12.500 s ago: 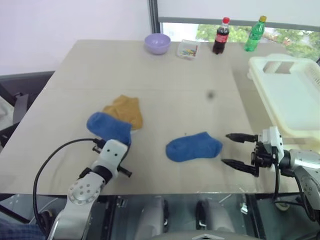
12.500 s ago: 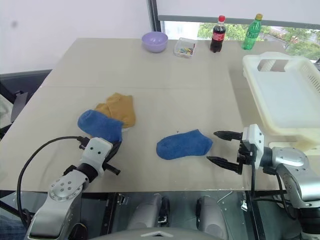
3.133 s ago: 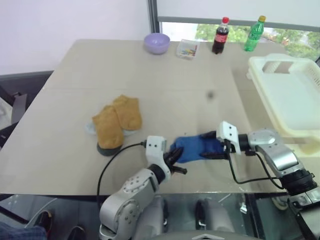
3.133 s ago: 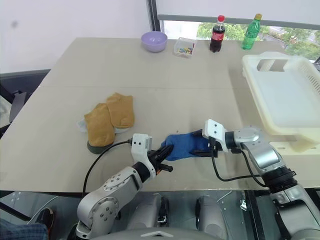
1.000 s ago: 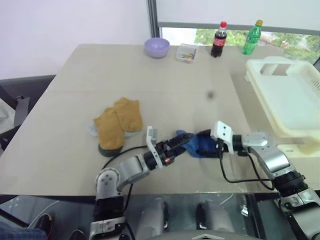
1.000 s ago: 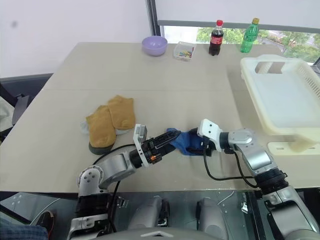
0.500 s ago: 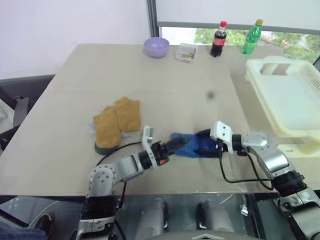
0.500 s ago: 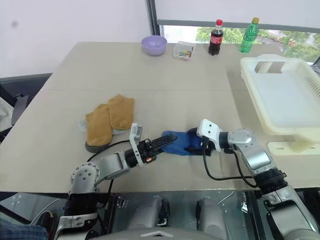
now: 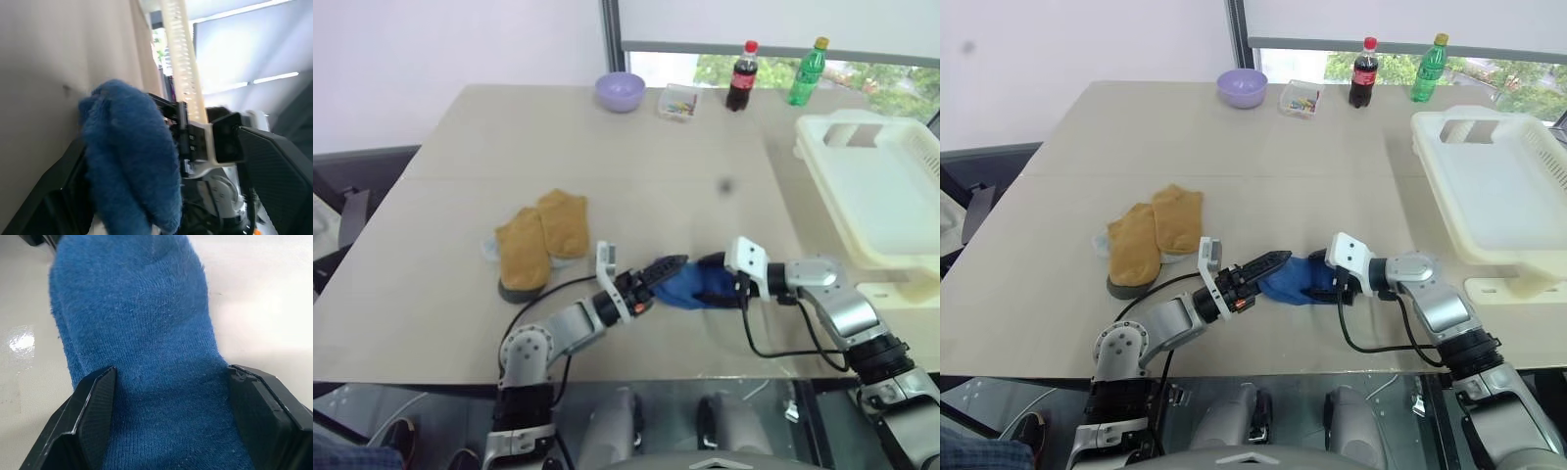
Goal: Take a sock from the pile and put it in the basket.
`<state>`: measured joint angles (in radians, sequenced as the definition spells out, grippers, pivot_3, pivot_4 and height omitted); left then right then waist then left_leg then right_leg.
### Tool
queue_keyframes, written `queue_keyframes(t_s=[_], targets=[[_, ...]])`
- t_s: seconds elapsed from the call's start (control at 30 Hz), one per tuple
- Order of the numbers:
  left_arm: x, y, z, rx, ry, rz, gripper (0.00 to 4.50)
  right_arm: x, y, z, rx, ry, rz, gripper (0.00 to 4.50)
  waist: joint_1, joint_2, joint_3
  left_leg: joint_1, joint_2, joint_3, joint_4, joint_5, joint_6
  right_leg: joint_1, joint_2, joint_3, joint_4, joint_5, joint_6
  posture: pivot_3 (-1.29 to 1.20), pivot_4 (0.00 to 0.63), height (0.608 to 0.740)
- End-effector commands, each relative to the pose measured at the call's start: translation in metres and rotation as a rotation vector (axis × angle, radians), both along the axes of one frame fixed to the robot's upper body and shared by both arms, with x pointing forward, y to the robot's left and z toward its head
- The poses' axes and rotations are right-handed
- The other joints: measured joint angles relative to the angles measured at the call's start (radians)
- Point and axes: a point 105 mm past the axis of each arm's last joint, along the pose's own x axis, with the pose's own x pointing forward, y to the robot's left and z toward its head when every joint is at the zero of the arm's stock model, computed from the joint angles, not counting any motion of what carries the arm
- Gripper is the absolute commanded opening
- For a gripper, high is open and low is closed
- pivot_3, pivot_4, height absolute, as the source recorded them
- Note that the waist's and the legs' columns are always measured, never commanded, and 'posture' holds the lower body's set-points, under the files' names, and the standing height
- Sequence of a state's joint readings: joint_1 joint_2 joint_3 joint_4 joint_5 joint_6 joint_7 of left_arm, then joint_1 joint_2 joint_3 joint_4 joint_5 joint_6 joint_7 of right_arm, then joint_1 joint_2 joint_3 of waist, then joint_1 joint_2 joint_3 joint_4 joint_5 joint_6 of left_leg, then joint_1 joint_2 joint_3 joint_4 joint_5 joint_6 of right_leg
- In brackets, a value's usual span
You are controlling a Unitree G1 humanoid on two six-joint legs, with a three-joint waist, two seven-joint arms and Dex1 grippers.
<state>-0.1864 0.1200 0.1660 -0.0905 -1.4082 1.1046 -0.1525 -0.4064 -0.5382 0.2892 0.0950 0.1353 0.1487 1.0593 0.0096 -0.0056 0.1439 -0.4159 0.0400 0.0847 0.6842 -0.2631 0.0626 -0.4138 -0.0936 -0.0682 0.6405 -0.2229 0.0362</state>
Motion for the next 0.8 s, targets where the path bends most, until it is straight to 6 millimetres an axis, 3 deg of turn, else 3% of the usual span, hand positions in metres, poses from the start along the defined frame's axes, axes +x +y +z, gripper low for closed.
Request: queue_keyframes(t_s=[0.03,0.33,0.6,0.8], targets=[[-0.003,-0.005,0.02,-0.048,-0.065,-0.028,4.43,0.005,-0.007,0.002,-0.016,-0.01,-0.044,3.66,0.0,0.0,0.001,0.0,0.0,0.0,0.0,0.0,0.0,0.0,0.0,0.0,0.0,0.0,0.0,0.0,0.15,0.733],[0.002,-0.023,0.029,-0.081,-0.075,-0.071,4.43,0.004,-0.01,-0.002,-0.046,-0.004,-0.052,3.66,0.002,-0.004,0.006,-0.001,0.0,0.0,0.0,0.0,0.0,0.0,0.0,0.0,-0.001,0.0,0.0,0.0,0.15,0.733],[0.006,-0.027,0.025,-0.068,-0.064,-0.085,4.43,-0.002,-0.018,0.02,-0.054,-0.014,-0.06,3.66,0.005,-0.005,0.011,-0.004,-0.001,-0.001,-0.001,0.001,0.002,0.0,0.0,-0.001,-0.003,0.0,0.0,0.0,0.15,0.733],[0.008,-0.031,0.027,-0.075,-0.067,-0.093,4.43,-0.009,-0.025,0.031,-0.09,-0.017,-0.062,3.66,0.007,-0.004,0.012,-0.014,-0.001,-0.005,-0.001,0.004,-0.003,-0.006,0.001,-0.005,-0.007,0.0,0.0,0.0,0.15,0.733]])
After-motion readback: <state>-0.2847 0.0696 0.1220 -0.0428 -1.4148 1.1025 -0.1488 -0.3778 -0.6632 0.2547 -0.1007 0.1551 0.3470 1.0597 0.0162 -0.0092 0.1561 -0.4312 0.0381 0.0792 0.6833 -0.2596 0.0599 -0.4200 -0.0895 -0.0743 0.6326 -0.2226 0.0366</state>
